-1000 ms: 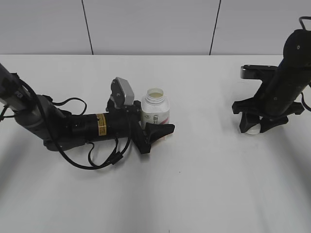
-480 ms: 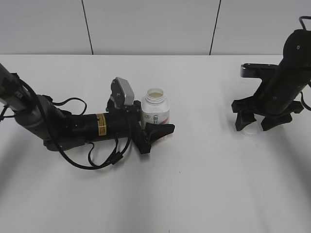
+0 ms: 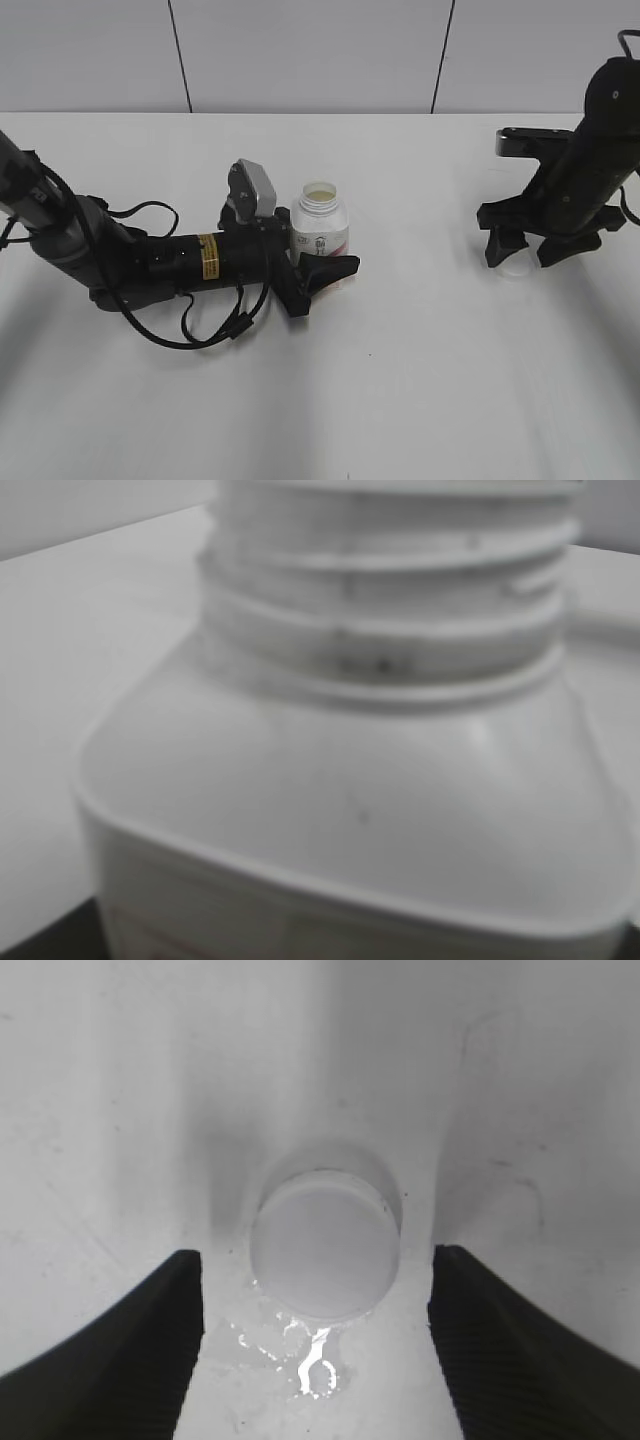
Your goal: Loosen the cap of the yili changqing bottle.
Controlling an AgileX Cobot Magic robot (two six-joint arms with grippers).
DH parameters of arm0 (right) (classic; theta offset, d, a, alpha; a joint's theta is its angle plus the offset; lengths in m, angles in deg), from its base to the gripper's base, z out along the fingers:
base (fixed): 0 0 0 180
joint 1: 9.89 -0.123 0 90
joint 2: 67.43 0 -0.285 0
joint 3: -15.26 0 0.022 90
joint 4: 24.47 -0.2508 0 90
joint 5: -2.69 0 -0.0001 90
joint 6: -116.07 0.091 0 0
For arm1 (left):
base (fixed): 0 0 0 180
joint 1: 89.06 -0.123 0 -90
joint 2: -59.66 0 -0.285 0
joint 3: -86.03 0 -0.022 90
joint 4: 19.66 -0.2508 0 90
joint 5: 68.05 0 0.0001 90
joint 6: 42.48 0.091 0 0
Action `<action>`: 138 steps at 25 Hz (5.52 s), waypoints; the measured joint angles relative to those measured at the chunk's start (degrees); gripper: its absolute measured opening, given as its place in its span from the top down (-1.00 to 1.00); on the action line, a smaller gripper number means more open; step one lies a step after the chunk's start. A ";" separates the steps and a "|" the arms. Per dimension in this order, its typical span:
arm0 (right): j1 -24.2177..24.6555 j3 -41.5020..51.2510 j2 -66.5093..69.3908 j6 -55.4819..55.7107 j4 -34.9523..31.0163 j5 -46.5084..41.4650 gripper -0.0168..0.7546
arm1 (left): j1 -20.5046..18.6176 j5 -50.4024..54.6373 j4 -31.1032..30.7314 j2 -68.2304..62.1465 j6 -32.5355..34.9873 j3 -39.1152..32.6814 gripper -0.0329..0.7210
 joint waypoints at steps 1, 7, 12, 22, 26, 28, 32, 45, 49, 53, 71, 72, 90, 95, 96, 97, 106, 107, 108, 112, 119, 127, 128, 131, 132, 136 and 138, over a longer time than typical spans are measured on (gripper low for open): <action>0.00 0.00 -0.07 0.00 0.00 0.00 -0.48 | 0.00 0.00 0.00 0.00 0.00 0.00 -0.26; 0.00 0.00 -0.07 0.06 0.07 -0.04 -0.48 | 0.00 0.00 0.06 0.00 0.00 0.00 -0.27; 0.00 0.00 -0.07 0.06 0.44 -0.04 -0.48 | 0.00 0.00 0.17 0.00 -0.20 0.00 -0.30; 0.00 0.00 -0.07 0.06 0.49 -0.04 -0.48 | 0.00 2.48 1.03 0.00 -0.64 0.00 -0.52; 0.00 0.00 -0.07 0.06 0.54 -0.04 -0.48 | 0.00 1.68 0.91 0.00 -0.65 -0.06 -0.53; 0.00 0.00 -0.07 0.06 0.54 0.07 -0.48 | 0.00 1.62 0.69 0.26 -0.65 -0.21 -0.53; 0.00 0.00 -0.07 0.06 0.54 0.07 -0.48 | 0.00 1.56 0.24 2.41 -0.65 -1.69 -0.53; -0.05 -8.90 -0.38 0.06 0.17 -12.63 -0.47 | -0.05 1.54 0.19 7.03 -1.04 -2.84 -0.53; -0.05 -11.65 -0.64 0.55 -0.47 -15.12 -0.47 | -0.05 1.56 0.00 8.86 -3.02 -2.84 -0.53; -0.05 -13.90 -0.64 0.60 -2.51 -16.82 -0.47 | -0.05 1.62 -1.45 10.70 -5.07 -2.84 -0.53; -0.05 -30.72 -0.64 0.73 -2.93 -31.22 -0.47 | -0.09 16.71 -3.65 35.55 -14.02 -2.90 -0.53; -0.05 -31.71 -0.64 0.73 -2.93 -31.53 -0.47 | -0.09 22.06 -3.65 37.23 -14.02 -2.90 -0.53; -0.05 -34.70 -0.64 0.66 -3.01 -32.12 -0.47 | -0.27 104.75 15.26 48.48 -7.89 -2.84 -0.53; -0.05 -34.70 -0.64 0.43 -2.92 -32.17 -0.47 | -0.59 107.59 35.63 48.48 1.07 -1.37 -0.53; -0.05 -34.77 -0.64 0.43 -2.92 -32.17 -0.47 | -1.00 108.42 38.43 48.33 1.82 -0.25 -0.53; -0.05 -34.91 -0.64 0.38 -2.89 -32.17 -0.47 | -1.55 109.76 40.33 48.10 2.21 1.24 -0.53; -0.05 -35.08 -3.95 -0.39 2.16 -32.22 -0.47 | -11.64 128.84 51.75 36.46 7.92 19.94 -0.53; -0.05 -35.08 -4.69 -0.39 2.97 -32.22 -0.47 | -11.93 129.72 51.94 35.38 7.98 21.21 -0.53; -0.05 -34.93 -5.54 -0.23 3.52 -32.22 -0.47 | -11.99 130.37 52.14 34.69 8.13 22.16 -0.53; -0.05 -30.51 -10.45 0.51 3.93 -32.16 -0.47 | -12.05 131.22 52.72 32.95 8.63 23.70 -0.53; -0.05 -17.49 -20.78 0.83 4.10 -32.23 -0.47 | -12.05 134.52 54.02 32.01 8.73 23.90 -0.53; -0.05 -5.98 -32.06 1.43 4.09 -32.23 -0.47 | -12.00 134.57 53.26 38.53 11.53 22.28 -0.53; -0.05 -4.03 -33.94 1.55 4.09 -32.23 -0.47 | -12.00 134.57 52.70 40.45 11.53 20.97 -0.53; -0.05 1.86 -39.80 1.58 4.04 -32.23 -0.47 | -12.00 134.53 52.13 46.77 11.53 15.09 -0.53; -0.05 3.98 -42.06 1.72 4.04 -32.23 -0.47 | -12.00 134.53 52.06 49.40 11.53 12.45 -0.53; -0.05 11.34 -50.94 1.76 4.04 -32.30 -0.47 | -12.00 134.72 52.10 61.05 11.53 1.96 -0.52; -0.05 14.11 -55.11 1.76 4.04 -32.36 -0.47 | -12.00 134.72 52.11 67.39 11.53 -2.79 -0.49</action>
